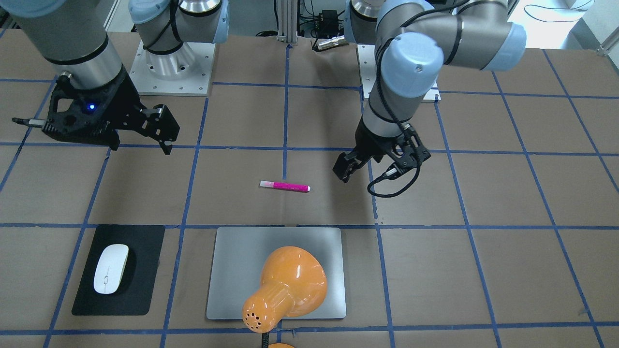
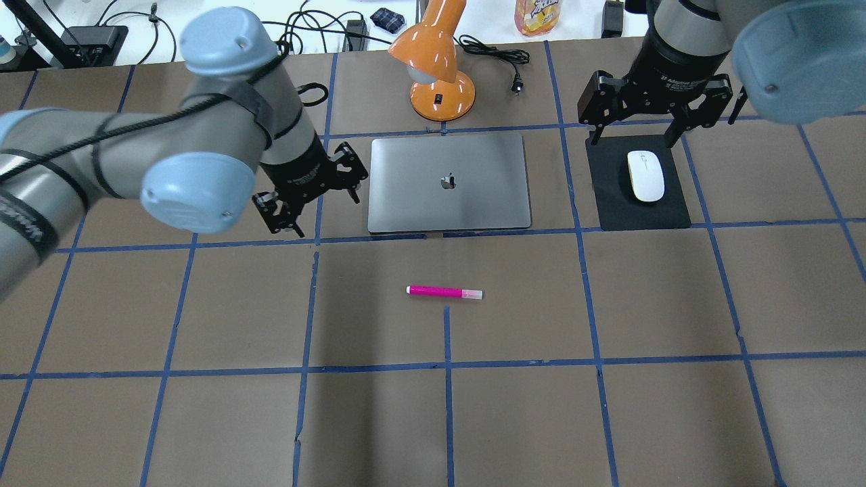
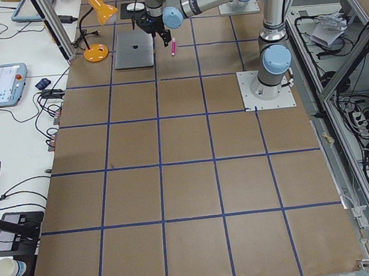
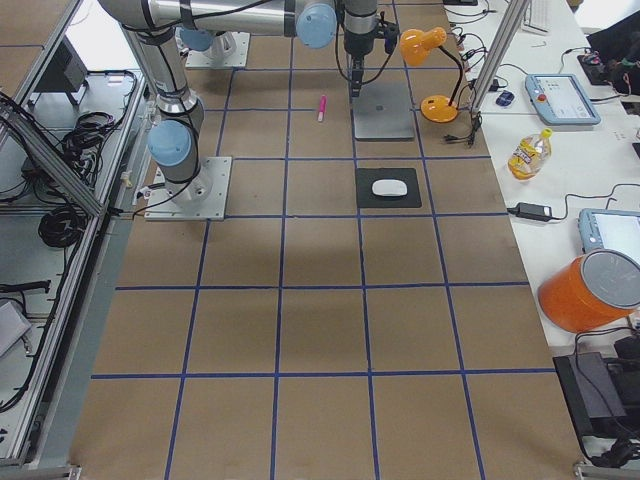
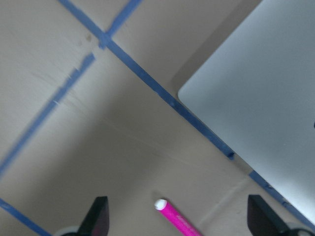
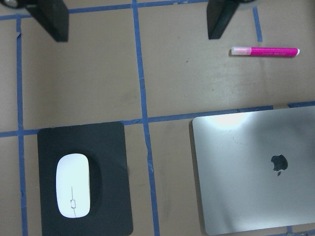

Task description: Place pen and mouse around notebook

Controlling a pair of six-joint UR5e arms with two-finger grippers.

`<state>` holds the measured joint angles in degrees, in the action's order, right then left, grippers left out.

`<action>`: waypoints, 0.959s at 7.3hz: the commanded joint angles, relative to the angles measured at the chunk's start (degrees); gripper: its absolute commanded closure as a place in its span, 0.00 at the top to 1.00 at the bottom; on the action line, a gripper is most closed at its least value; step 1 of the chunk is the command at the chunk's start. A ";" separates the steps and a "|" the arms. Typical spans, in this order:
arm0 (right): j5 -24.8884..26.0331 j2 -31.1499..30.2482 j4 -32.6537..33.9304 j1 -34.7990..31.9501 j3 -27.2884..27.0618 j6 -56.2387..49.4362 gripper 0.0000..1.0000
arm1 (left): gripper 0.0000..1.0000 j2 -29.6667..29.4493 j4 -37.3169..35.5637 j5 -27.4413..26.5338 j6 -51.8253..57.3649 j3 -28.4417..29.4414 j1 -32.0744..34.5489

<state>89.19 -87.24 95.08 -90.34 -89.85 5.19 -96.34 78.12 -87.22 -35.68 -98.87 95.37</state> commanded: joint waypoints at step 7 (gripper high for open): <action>-0.95 -1.27 -2.27 -2.04 1.87 -0.18 1.00 | 1.00 2.30 15.41 -5.06 41.13 13.79 -9.15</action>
<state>88.30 -88.46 92.76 -92.42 -88.05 5.04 -93.55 95.64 -92.06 5.03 -85.18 86.12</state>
